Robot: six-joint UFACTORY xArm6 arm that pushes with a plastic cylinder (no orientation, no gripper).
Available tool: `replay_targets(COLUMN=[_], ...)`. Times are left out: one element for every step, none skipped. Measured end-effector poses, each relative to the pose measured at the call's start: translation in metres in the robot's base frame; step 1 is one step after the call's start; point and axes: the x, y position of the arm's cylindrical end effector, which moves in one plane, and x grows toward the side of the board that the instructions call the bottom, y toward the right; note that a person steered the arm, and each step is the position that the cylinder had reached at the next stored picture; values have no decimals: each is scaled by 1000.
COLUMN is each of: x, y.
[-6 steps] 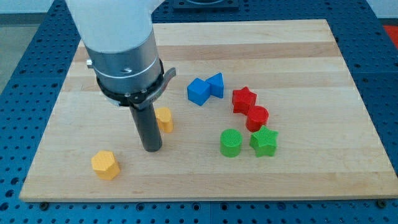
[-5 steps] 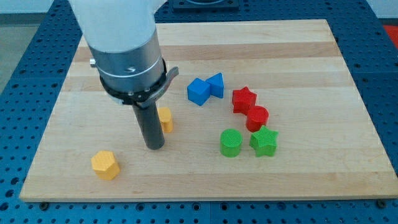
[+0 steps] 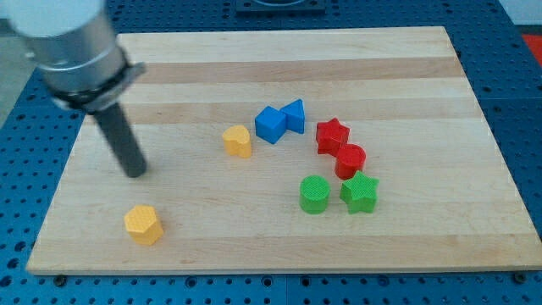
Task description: Place yellow hexagon left to green circle
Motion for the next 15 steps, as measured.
replay_targets(x=[58, 115, 121, 93, 76, 105, 111, 83, 55, 53, 54, 55, 43, 29, 29], y=[-13, 2, 40, 80, 105, 90, 42, 28, 71, 130, 120, 53, 40, 70, 119])
